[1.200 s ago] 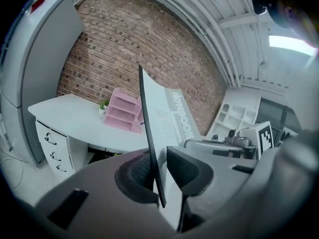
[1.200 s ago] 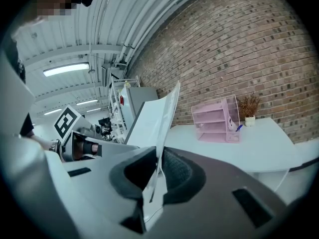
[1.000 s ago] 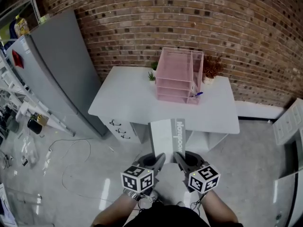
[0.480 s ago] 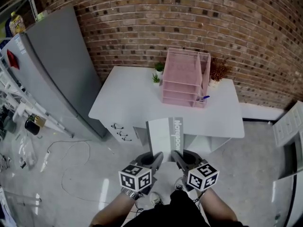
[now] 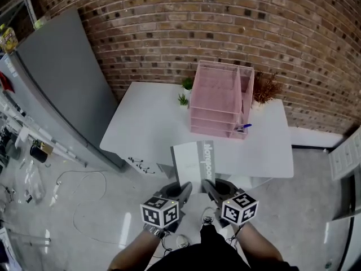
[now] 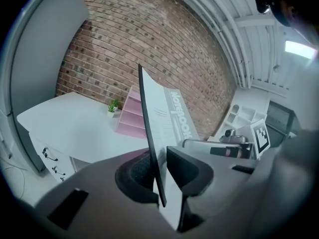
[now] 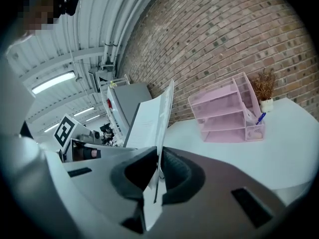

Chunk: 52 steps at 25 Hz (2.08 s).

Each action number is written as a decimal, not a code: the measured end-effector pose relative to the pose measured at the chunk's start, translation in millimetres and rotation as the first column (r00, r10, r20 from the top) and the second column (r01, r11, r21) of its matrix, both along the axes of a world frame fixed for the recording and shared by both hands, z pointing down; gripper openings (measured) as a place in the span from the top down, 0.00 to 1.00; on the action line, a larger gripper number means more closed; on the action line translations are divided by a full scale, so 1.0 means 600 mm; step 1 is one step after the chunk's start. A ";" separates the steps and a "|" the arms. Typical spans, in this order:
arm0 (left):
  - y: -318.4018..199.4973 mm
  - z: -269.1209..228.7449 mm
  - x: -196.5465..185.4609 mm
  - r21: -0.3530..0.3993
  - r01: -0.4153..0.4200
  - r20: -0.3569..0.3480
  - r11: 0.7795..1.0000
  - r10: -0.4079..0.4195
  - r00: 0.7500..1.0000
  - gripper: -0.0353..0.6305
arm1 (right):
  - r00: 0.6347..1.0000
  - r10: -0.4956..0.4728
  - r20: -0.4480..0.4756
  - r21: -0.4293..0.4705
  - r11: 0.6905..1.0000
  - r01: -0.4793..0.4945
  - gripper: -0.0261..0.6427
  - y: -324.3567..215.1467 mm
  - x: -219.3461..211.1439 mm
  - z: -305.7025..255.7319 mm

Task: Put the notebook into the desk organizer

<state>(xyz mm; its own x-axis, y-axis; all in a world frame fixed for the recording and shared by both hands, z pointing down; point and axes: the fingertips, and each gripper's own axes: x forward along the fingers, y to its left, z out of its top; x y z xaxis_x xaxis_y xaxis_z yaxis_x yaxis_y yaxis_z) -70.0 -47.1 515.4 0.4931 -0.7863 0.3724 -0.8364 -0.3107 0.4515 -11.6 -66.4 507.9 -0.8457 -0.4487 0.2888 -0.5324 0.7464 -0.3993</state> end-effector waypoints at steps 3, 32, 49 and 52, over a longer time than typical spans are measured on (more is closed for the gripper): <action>-0.047 0.014 0.010 -0.023 0.013 -0.005 1.000 -0.013 1.000 0.87 | 1.000 -0.012 0.005 -0.023 1.000 0.012 0.92 -0.048 0.010 0.013; -0.257 0.125 0.074 -0.200 0.056 -0.005 0.978 -0.058 0.998 0.87 | 0.997 -0.071 -0.002 -0.265 0.962 0.068 0.92 -0.268 0.070 0.137; -0.365 0.140 0.045 -0.219 -0.118 -0.027 0.969 0.115 0.993 0.86 | 0.989 0.138 0.053 -0.411 0.906 -0.104 0.94 -0.359 0.050 0.157; -0.384 0.137 0.040 -0.202 -0.153 -0.015 0.967 0.153 0.988 0.86 | 0.983 0.174 0.066 -0.415 0.900 -0.132 0.94 -0.376 0.045 0.152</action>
<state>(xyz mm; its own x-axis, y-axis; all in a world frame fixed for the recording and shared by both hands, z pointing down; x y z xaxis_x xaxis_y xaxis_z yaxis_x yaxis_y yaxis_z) -46.1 -277.4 597.6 0.6011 -0.6102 0.5161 -0.7866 -0.3375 0.5171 15.2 -291.9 599.2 -0.8098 -0.4358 0.3929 -0.5690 0.4198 -0.7071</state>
